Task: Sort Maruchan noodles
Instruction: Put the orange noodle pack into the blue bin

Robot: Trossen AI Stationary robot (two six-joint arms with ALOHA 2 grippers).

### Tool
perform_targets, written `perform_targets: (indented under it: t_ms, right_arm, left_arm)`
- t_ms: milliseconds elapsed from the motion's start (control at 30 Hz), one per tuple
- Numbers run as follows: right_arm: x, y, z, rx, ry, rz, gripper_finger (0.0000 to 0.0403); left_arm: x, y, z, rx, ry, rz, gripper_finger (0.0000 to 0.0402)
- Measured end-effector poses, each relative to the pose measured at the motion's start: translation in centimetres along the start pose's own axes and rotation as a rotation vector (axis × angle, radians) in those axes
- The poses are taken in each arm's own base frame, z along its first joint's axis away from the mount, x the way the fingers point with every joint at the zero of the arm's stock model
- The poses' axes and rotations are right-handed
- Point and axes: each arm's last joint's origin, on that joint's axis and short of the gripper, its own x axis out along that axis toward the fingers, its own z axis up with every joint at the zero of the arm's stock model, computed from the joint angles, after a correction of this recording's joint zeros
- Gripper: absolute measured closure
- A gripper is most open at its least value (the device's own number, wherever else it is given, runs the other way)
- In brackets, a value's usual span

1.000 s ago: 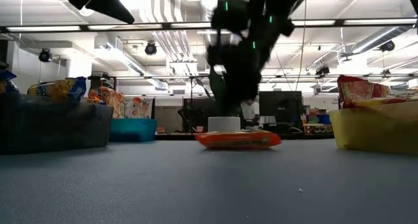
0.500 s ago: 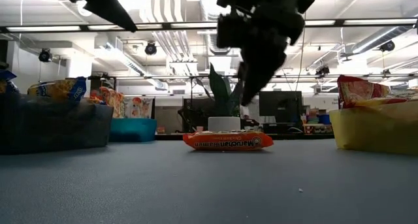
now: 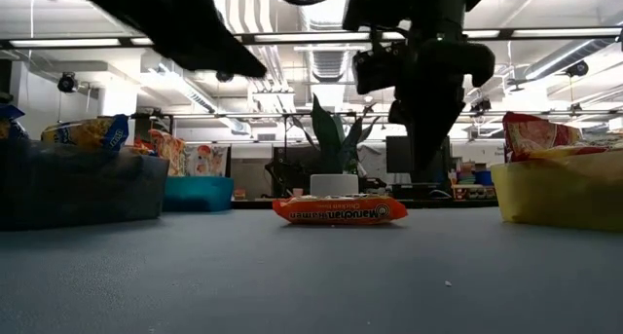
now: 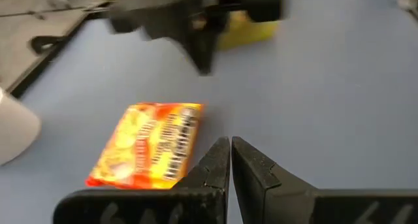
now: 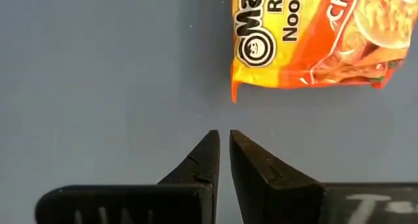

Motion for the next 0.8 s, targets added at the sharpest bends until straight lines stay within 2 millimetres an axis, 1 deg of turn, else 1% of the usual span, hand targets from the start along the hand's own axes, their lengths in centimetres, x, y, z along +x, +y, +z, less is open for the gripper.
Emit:
perform_targets:
  t_ms: [167, 300, 467, 600, 700, 800]
  right_arm:
    - [-0.8, -0.4, -1.0, -0.003, -0.043, -0.041, 0.0376]
    - [-1.4, -1.7, -1.6, 0.036, -0.135, -0.058, 0.0376]
    - [-1.3, -3.9, -2.7, 0.151, -0.26, -0.055, 0.0376]
    - [-0.6, -5.5, -3.3, 0.321, -0.335, -0.036, 0.0374]
    - [-0.2, -6.1, -3.8, 0.388, -0.34, 0.0, 0.0361]
    - [0.2, -6.4, -3.8, 0.415, -0.329, 0.012, 0.0334]
  left_arm:
    - [1.4, 2.3, -1.8, -0.08, -0.02, 0.043, 0.0402]
    - [2.7, 3.0, -2.6, -0.112, -0.025, 0.057, 0.0402]
    - [4.9, 3.1, -3.4, -0.11, 0.021, 0.088, 0.0402]
    - [6.9, 2.9, -4.4, -0.093, 0.077, 0.111, 0.0402]
    - [8.2, 2.7, -5.0, -0.084, 0.109, 0.121, 0.0402]
    - [9.2, 2.5, -5.6, -0.074, 0.136, 0.127, 0.0402]
